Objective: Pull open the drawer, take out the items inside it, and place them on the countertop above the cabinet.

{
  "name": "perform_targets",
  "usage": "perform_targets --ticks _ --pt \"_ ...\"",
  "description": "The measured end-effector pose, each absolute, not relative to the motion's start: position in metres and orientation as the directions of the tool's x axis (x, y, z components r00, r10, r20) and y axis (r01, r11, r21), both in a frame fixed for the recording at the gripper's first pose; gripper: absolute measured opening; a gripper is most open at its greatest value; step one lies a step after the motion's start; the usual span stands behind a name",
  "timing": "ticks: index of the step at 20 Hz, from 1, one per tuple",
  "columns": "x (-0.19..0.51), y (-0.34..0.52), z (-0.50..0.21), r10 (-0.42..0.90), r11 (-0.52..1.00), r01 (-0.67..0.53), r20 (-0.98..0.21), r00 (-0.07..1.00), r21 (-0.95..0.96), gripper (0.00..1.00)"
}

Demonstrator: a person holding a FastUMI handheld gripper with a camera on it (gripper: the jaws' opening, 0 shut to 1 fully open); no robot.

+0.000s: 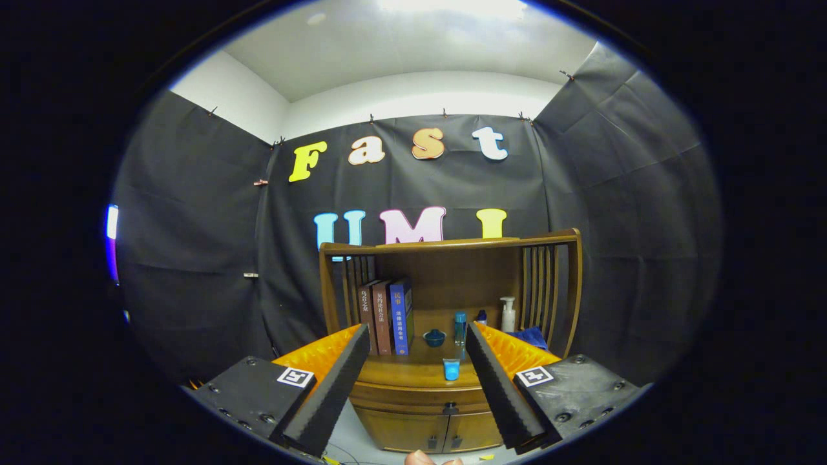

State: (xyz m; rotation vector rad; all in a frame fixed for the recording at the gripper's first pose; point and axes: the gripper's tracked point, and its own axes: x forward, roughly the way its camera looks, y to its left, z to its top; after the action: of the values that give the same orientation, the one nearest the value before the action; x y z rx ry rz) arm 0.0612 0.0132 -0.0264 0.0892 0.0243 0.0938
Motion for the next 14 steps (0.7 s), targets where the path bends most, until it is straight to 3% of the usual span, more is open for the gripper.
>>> perform_targets --ticks 8,14 --pt "-0.001 -0.005 0.021 0.023 1.000 -0.022 0.043 0.999 -0.003 0.99" --pt "-0.009 -0.003 0.017 0.033 0.999 -0.033 0.009 0.999 0.033 0.99"
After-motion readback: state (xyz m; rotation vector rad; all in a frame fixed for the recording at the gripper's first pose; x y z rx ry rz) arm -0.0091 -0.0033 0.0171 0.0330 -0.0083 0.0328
